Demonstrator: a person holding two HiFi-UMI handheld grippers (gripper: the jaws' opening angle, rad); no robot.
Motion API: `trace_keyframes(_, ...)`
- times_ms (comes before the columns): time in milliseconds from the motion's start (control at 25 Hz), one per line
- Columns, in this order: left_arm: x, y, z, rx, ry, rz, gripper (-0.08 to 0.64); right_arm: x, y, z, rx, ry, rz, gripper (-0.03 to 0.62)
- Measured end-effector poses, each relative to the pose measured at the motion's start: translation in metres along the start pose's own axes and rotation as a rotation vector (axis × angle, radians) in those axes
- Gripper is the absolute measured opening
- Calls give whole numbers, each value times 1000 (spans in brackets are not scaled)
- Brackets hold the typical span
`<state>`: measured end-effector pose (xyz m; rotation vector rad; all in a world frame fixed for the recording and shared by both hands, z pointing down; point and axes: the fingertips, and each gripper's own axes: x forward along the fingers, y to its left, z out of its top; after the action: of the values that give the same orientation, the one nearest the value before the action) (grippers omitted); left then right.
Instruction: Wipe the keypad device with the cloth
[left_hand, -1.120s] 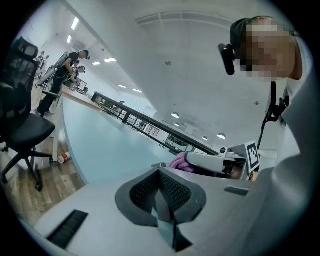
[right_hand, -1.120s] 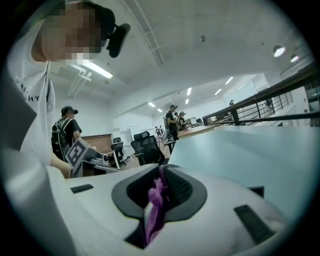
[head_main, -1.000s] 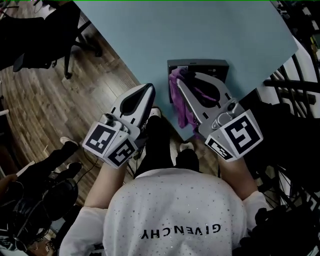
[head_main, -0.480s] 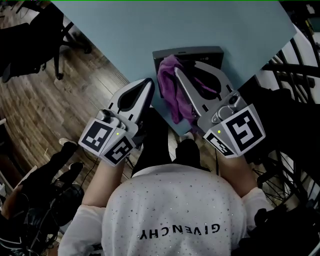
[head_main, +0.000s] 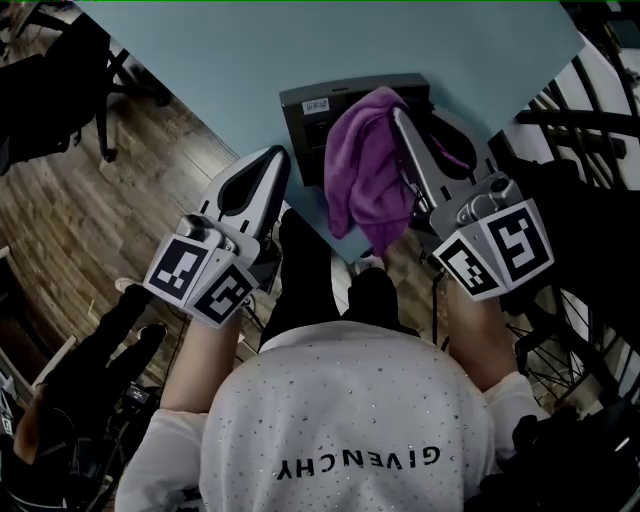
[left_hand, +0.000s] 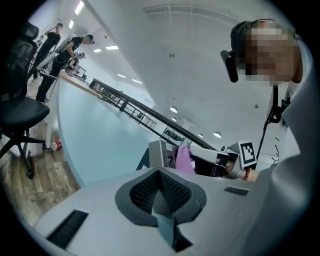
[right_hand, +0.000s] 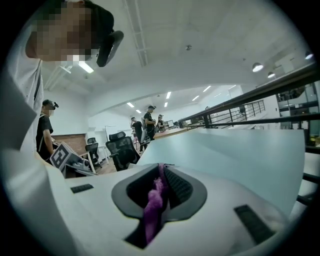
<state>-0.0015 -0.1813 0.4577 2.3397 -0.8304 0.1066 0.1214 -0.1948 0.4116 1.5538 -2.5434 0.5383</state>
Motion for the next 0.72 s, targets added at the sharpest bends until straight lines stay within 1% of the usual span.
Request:
trace_keyframes(320, -1, 0, -2, 3, 4, 5, 0, -15, -24, -1, -1, 3, -73, 31)
trace_keyframes(480, -1, -3, -4, 79, 22, 17, 2, -21, -33, -2, -10, 7, -101, 32)
trace_keyframes(520, -1, -4, -4, 85, 22, 17, 0, -23, -35, -2, -13, 10, -110, 32)
trace_keyframes(720, -4, -3, 1, 54, 2, 19, 0, -28, -42, -2, -10, 27, -143, 32)
